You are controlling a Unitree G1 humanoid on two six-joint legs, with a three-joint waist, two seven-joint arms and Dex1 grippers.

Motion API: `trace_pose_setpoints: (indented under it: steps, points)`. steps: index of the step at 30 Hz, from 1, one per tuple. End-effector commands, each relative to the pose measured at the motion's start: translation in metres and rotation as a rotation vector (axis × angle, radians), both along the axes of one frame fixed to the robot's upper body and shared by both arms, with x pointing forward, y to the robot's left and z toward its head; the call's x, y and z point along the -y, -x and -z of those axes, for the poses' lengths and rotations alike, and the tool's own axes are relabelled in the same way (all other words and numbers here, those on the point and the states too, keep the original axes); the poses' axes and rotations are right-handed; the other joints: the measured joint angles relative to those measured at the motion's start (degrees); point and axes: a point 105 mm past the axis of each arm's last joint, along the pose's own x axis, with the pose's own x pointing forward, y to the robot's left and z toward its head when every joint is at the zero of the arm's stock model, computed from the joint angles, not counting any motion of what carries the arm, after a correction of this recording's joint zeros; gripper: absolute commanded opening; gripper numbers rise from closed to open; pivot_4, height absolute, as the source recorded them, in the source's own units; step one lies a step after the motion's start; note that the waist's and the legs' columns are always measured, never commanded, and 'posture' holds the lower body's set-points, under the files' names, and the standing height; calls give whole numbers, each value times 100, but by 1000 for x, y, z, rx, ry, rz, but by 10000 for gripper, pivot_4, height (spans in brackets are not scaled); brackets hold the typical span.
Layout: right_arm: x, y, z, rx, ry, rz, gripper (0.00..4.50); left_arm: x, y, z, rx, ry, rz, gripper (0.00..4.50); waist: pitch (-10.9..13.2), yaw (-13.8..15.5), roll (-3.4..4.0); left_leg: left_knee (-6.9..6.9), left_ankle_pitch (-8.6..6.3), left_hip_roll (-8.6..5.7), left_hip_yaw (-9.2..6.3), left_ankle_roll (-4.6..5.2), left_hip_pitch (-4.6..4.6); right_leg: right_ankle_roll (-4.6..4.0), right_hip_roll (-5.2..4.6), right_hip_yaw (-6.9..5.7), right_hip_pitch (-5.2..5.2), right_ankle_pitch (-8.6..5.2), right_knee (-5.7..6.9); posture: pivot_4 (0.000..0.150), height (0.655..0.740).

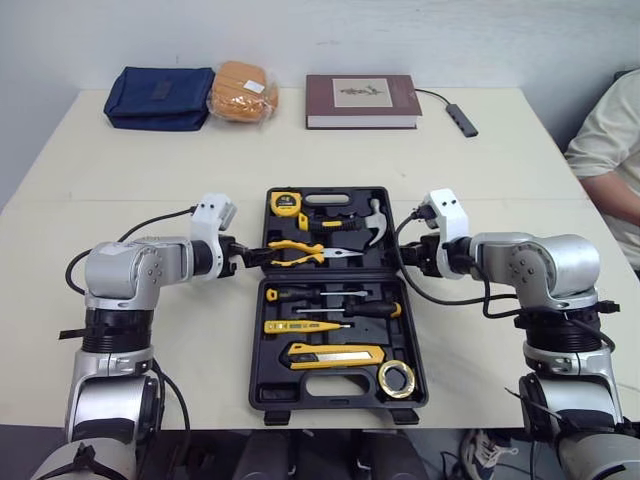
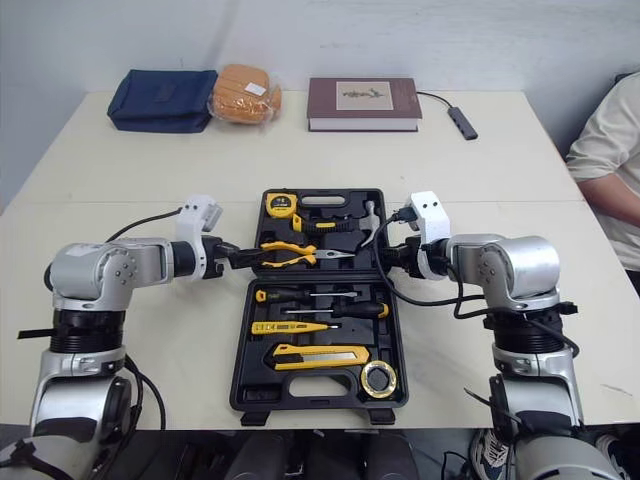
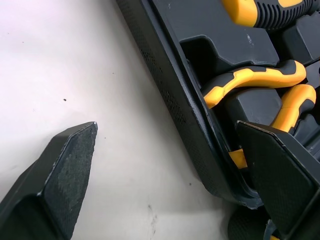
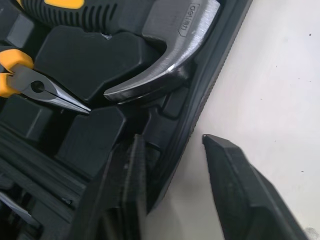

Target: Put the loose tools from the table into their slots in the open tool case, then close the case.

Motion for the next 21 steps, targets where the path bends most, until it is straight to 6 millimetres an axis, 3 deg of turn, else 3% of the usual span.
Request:
trace_pose_setpoints:
  steps: [1,7,8,9,11,12,15,21]
  points:
    - [-2,-4,-8,35,4,5,19652,2,3,10,-16,-33,6,45000,0,-7,0,0,0,0,0,0,1,0,0,0,0,0,0,1500,7400]
    - [-2,-8,-7,39,14,19,19652,5,3,13,-17,-52,8,45000,0,-6,0,0,0,0,1,0,1,0,0,1,0,0,1,1500,7400]
    - [-2,-8,-8,40,10,19,14247,5,3,14,-17,-58,9,39542,-1,-6,-1,0,0,0,1,0,1,0,0,1,0,0,1,1500,7400]
    - [-2,-8,-8,42,7,20,12161,5,3,15,-17,-60,8,37490,-2,-11,-2,0,0,0,1,0,1,0,0,1,0,0,1,1500,7400]
    - [-3,-8,-8,43,6,21,2770,6,3,15,-21,-49,7,28496,-10,-19,-13,0,0,0,3,0,4,0,0,3,1,0,1,1500,7400]
    - [-3,-8,-8,43,8,21,102,7,3,15,-21,-47,8,24569,-11,-20,-15,-1,0,0,3,0,5,0,0,3,1,0,2,1500,7400]
    - [-3,-8,-7,41,8,26,0,12,6,17,-32,-41,29,11978,-15,-15,-19,-3,0,0,3,0,6,0,0,4,1,0,2,1500,7400]
    - [-6,-7,-8,40,-3,36,0,23,10,20,-38,-32,61,7602,-18,-22,-16,-4,2,2,13,-4,19,0,0,16,3,0,14,1500,7400]
